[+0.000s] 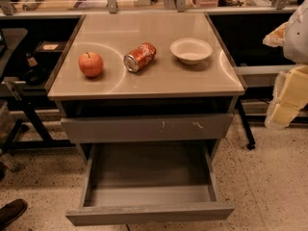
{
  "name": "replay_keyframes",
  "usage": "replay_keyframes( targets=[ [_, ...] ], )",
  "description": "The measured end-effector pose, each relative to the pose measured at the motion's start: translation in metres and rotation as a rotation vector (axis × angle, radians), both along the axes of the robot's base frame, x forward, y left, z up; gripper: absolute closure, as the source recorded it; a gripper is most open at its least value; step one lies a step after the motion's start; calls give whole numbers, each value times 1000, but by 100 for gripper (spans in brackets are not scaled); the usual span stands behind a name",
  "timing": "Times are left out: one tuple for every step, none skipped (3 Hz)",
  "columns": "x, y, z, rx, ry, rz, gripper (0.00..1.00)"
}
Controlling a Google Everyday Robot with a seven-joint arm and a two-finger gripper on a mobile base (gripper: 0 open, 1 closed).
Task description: Close middle drawer
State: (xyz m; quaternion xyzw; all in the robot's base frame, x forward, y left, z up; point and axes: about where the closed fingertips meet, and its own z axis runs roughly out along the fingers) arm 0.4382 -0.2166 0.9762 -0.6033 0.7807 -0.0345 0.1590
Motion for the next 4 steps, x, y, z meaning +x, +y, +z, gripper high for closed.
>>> replay_keyframes(
  targets=[
    [0, 0, 0, 0, 0, 0, 0],
    [0, 0, 0, 0, 0, 0, 18],
    [0, 0, 0, 0, 0, 0, 42],
    [0, 0, 0, 0, 0, 0, 64]
  ],
)
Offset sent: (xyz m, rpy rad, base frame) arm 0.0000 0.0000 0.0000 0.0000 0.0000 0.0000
